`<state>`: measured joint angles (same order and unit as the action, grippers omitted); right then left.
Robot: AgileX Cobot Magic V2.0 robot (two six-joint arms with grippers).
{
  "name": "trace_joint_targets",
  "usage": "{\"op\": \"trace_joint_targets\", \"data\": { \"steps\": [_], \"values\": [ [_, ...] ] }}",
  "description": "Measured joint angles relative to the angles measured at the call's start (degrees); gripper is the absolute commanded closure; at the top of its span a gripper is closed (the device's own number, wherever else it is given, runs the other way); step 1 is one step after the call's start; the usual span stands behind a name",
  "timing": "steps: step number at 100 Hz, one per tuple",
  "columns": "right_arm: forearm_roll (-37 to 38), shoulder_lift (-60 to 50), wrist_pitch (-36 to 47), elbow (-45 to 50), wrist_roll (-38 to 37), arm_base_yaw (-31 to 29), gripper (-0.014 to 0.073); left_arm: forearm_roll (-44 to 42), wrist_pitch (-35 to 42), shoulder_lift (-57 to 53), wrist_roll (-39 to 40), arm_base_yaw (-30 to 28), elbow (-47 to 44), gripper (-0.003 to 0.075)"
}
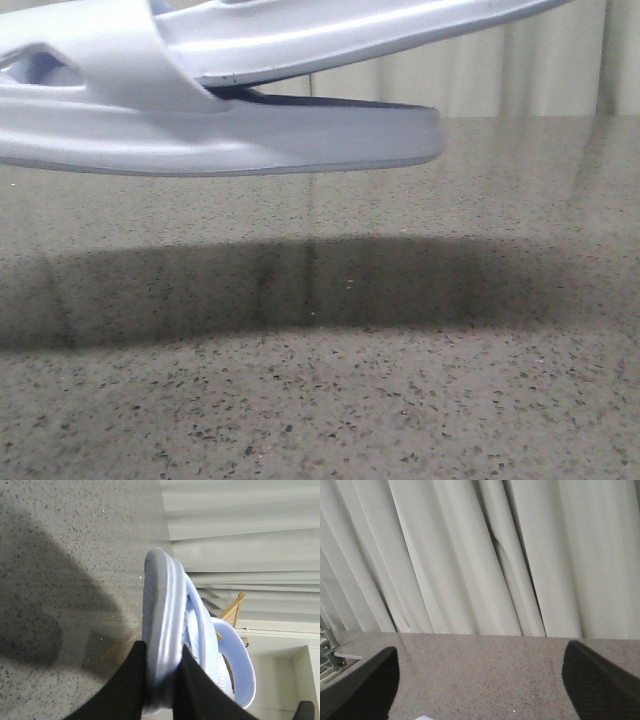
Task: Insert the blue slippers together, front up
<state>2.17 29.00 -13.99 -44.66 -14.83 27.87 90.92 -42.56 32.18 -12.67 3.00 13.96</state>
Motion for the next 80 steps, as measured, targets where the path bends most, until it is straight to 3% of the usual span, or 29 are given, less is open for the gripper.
{"op": "trace_joint_targets", "data": {
  "steps": [27, 56, 80],
  "values": [
    [0.3, -1.1, 0.0, 0.0, 0.0, 0.0, 0.0013, 1.4, 1.6, 4.1, -3.7, 0.0, 0.0, 0.0704],
    [0.4, -1.1, 0.0, 0.0, 0.0, 0.0, 0.0013, 9.1, 1.3, 13.1, -15.3, 0.0, 0.0, 0.0704],
    [0.4, -1.1, 0.0, 0.0, 0.0, 0.0, 0.0013, 9.8, -1.3, 23.8, -22.6, 0.0, 3.3, 0.0704]
  ]
}}
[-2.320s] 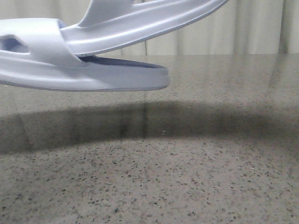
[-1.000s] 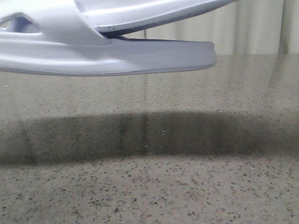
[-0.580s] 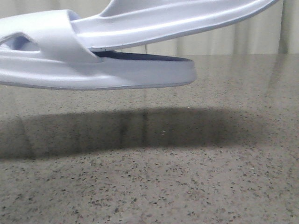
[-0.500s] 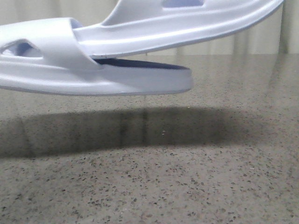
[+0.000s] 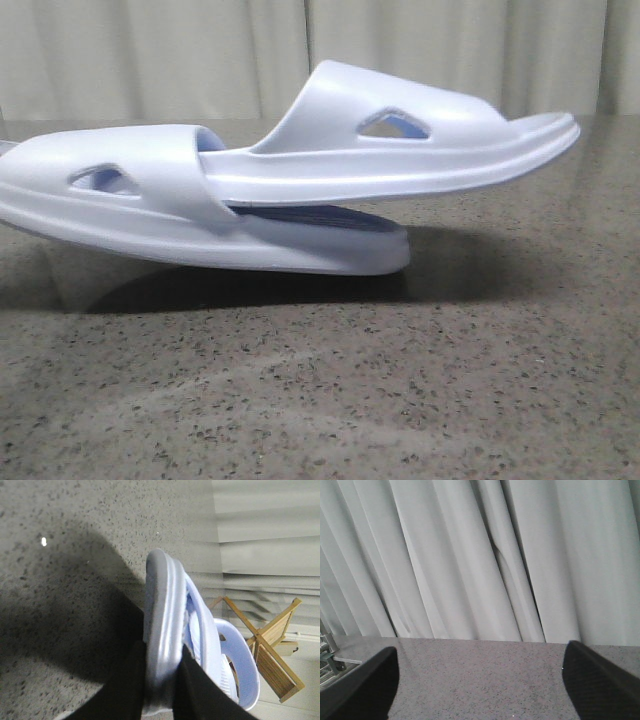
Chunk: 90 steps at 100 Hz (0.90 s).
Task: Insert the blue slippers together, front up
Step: 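Lower the stacked slippers onto the table and open both grippers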
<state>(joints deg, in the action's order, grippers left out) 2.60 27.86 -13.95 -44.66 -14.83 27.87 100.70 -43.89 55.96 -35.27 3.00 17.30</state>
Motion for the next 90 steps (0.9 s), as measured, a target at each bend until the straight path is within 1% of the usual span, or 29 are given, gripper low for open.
{"op": "trace_joint_targets", "data": {
  "steps": [16, 26, 49, 81, 86, 90],
  "values": [
    [0.0, 0.0, -0.1, 0.0, 0.0, 0.0, 0.0013, 0.3, -0.8, 5.1, -3.1, 0.0, 4.3, 0.0704],
    [0.0, 0.0, -1.0, 0.0, 0.0, 0.0, 0.0013, 0.6, -1.4, 7.6, -3.6, 0.0, 5.9, 0.0704],
    [0.0, 0.0, -1.5, 0.0, 0.0, 0.0, 0.0013, 0.7, -1.9, 11.1, -5.1, 0.0, 6.0, 0.0704],
    [0.0, 0.0, -1.7, 0.0, 0.0, 0.0, 0.0013, 0.7, -1.9, 13.1, -5.4, 0.0, 6.1, 0.0702],
    [0.0, 0.0, -1.7, 0.0, 0.0, 0.0, 0.0013, 0.7, -1.9, 13.1, -5.5, 0.0, 6.2, 0.0688],
    [0.0, 0.0, -1.7, 0.0, 0.0, 0.0, 0.0013, 0.7, -1.9, 13.2, -6.0, 0.0, 6.3, 0.0659]
  ]
}}
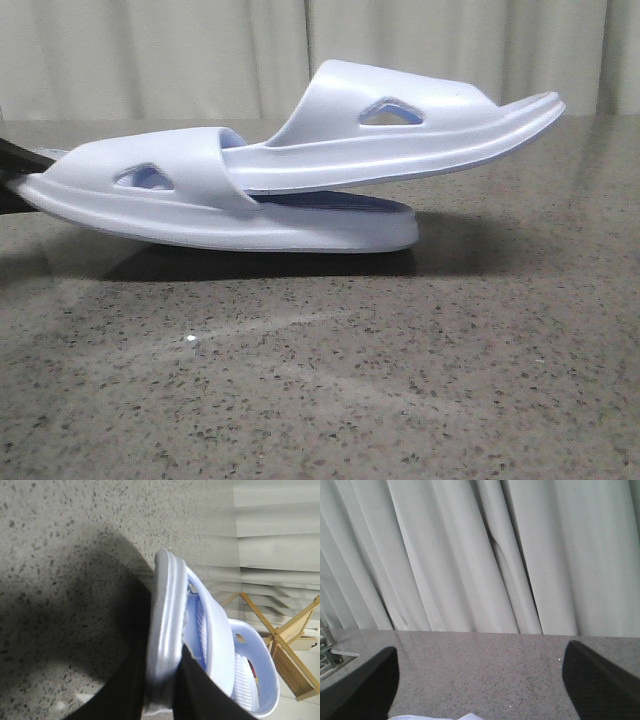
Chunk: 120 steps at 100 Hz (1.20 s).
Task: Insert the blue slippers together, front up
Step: 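Lower the stacked slippers onto the table and open both grippers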
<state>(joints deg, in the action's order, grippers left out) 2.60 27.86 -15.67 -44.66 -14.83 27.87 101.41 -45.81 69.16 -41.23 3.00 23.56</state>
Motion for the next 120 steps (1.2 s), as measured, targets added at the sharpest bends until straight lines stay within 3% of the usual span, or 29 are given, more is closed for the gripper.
{"op": "trace_joint_targets", "data": {
  "steps": [10, 27, 36, 57, 84, 120],
  "values": [
    [0.0, 0.0, 0.0, 0.0, 0.0, 0.0, 0.0013, 0.0, -0.4, 0.0, -1.4, 0.0, 0.0, 0.0548],
    [0.0, 0.0, 0.0, 0.0, 0.0, 0.0, 0.0013, 0.0, -1.1, 0.0, -2.7, 0.0, 0.0, 0.0281],
    [0.0, 0.0, 0.0, 0.0, 0.0, 0.0, 0.0013, 0.0, -1.2, 0.0, -3.1, 0.0, 0.0, 0.0206],
    [0.0, 0.0, 0.0, 0.0, 0.0, 0.0, 0.0013, 0.5, -0.5, 0.0, -9.3, 0.0, 0.0, 0.0199],
    [0.0, 0.0, 0.0, 0.0, 0.0, 0.0, 0.0013, 0.7, 7.7, 0.0, -17.2, 0.0, 0.2, 0.0199],
    [4.2, 0.0, -2.3, 0.0, 0.0, 0.0, 0.0013, 1.0, 13.6, -7.8, -27.2, 0.0, 8.3, 0.02]
  ]
}}
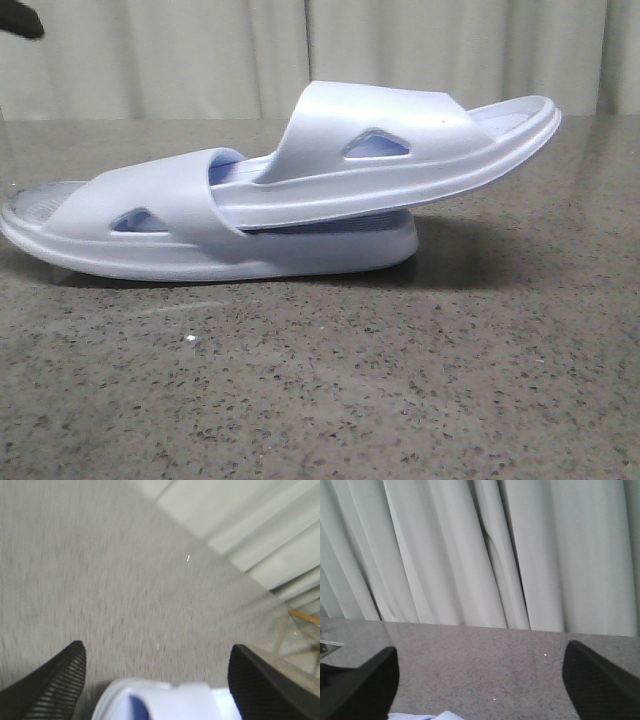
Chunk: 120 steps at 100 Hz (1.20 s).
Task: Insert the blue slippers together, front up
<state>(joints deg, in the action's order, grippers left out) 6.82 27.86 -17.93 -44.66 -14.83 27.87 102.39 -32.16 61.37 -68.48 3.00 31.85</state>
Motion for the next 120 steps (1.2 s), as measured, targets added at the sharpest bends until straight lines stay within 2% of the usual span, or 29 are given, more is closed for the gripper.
{"op": "trace_joint_targets", "data": {
  "steps": [13, 40, 74, 98, 120],
  "values": [
    [4.2, 0.0, -2.7, 0.0, 0.0, 0.0, 0.0013, 0.1, 5.5, -6.4, -4.1, 0.0, 0.6, 0.02],
    [12.9, -2.0, -5.9, 1.4, 0.2, 0.0, 0.0013, -7.6, 12.6, -21.3, -5.2, 0.0, -0.2, 0.02],
    [16.6, -14.9, -10.1, 10.9, 0.3, 0.0, 0.0013, -10.5, 14.1, -38.1, -5.3, 0.0, -11.8, 0.02],
    [16.9, -27.5, -18.7, 19.6, -1.7, 0.0, 0.0013, -13.6, 14.4, -48.3, -5.3, 0.0, -20.1, 0.02],
    [17.3, -28.5, -20.9, 21.4, -2.4, 0.0, 0.0014, -16.3, 15.0, -50.9, -5.5, 0.0, -23.7, 0.0225]
  ]
}}
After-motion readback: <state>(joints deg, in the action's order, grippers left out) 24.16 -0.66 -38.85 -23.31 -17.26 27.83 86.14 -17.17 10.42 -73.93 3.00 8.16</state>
